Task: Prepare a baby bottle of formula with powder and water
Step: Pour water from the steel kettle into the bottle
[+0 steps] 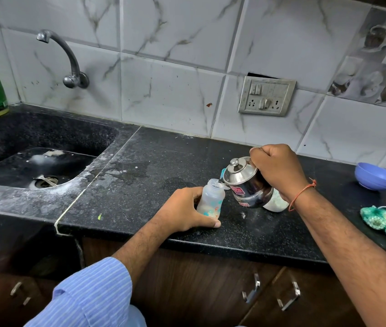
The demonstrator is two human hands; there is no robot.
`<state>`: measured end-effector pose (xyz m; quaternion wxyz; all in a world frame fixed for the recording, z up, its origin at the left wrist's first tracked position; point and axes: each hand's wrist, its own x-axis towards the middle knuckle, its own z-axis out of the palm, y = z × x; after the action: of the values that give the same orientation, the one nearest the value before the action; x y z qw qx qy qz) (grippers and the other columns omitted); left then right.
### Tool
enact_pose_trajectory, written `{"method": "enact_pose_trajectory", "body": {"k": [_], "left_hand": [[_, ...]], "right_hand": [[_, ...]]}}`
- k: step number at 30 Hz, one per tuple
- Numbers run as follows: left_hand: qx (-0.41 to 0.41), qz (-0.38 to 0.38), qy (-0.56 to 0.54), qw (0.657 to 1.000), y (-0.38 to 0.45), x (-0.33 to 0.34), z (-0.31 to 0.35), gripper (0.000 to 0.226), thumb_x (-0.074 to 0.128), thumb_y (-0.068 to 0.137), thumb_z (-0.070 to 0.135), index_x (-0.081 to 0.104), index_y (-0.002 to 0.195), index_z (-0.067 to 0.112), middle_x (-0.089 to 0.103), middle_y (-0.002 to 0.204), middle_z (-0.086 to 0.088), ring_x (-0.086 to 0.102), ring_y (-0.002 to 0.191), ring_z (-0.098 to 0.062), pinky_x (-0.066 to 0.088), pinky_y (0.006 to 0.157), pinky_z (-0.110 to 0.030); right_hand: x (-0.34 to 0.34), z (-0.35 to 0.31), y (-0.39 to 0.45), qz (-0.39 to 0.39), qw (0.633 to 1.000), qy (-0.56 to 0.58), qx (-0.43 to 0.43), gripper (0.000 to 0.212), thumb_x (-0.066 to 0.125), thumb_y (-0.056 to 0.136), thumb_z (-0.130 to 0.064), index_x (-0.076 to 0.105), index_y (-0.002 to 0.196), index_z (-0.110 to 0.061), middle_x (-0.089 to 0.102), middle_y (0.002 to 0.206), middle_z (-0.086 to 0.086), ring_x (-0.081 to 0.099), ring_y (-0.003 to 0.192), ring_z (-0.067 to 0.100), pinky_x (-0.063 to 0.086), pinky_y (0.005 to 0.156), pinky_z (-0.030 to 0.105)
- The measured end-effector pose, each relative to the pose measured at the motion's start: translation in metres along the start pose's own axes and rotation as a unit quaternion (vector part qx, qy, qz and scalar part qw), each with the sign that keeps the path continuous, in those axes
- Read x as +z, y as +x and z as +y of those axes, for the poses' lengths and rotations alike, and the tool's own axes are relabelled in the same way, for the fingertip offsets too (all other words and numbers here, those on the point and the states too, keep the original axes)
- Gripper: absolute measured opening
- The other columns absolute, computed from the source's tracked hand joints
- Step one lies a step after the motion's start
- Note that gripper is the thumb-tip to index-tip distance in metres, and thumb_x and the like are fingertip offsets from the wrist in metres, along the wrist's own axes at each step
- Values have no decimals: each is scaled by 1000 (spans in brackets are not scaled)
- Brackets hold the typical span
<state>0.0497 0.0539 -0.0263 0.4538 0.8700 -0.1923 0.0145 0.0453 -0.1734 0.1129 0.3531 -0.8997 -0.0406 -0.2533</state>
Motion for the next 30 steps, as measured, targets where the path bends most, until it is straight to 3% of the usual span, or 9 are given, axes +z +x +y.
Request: {"method": "enact_pose_trajectory", "body": {"k": [3,7,11,13,15,17,22,26,30], "left_hand": [[2,0,3,1000,1,0,-1,68,105,62,55,76,120,35,81,108,21,75,103,2,63,100,-38],[3,1,0,1000,0,0,-1,66,105,62,53,77,118,34,82,107,21,76,102,2,63,100,-38],[5,2,-3,1000,0,0,0,63,106,62,51,77,116,36,81,106,21,76,101,2,63,99,-38],[7,1,-3,1000,0,0,0,63,106,62,51,77,116,35,81,107,21,76,102,3,63,99,-38],[7,0,-1,1000,0,0,0,65,105,62,53,77,118,35,81,108,21,75,102,3,63,100,-38],[6,1,-1,1000,0,0,-1,66,105,62,53,77,119,34,81,108,21,75,102,3,63,100,-38],[8,0,3,1000,0,0,0,61,106,64,51,76,115,37,81,107,21,74,102,4,63,100,-36],[10,4,1,1000,0,1,-2,64,104,61,55,76,115,34,81,106,20,76,101,2,63,99,-39],[12,4,1,1000,1,1,-3,65,104,61,55,77,116,34,82,106,20,76,101,3,63,98,-39]], "right_hand": [[0,-1,0,0,1000,-6,-2,42,60,93,-28,65,65,3,54,50,0,46,55,16,37,59,31],[0,-1,0,-1,1000,-10,-12,44,58,89,-34,65,67,3,65,69,22,53,61,22,38,59,32],[-1,1,3,4,1000,-16,-10,46,57,87,-37,62,66,3,65,72,24,70,75,41,38,60,32],[-1,0,3,4,1000,-19,-15,46,57,88,-36,60,65,3,62,70,26,64,67,41,37,59,32],[-1,-3,1,-1,1000,-23,-16,45,59,91,-32,57,63,4,53,62,24,49,58,27,35,59,32],[-2,-5,1,-3,1000,-28,-14,45,61,93,-28,54,61,4,44,56,13,41,58,20,33,58,33],[-3,-6,2,-8,999,-30,-11,45,58,90,-32,57,64,4,51,60,22,43,59,21,34,59,34],[-4,-9,2,-6,999,-42,-3,47,61,92,-27,41,52,-12,32,54,3,32,57,20,29,58,34],[-5,-11,1,-9,999,-46,2,46,61,92,-27,41,52,-15,31,54,2,31,56,20,29,58,34]]}}
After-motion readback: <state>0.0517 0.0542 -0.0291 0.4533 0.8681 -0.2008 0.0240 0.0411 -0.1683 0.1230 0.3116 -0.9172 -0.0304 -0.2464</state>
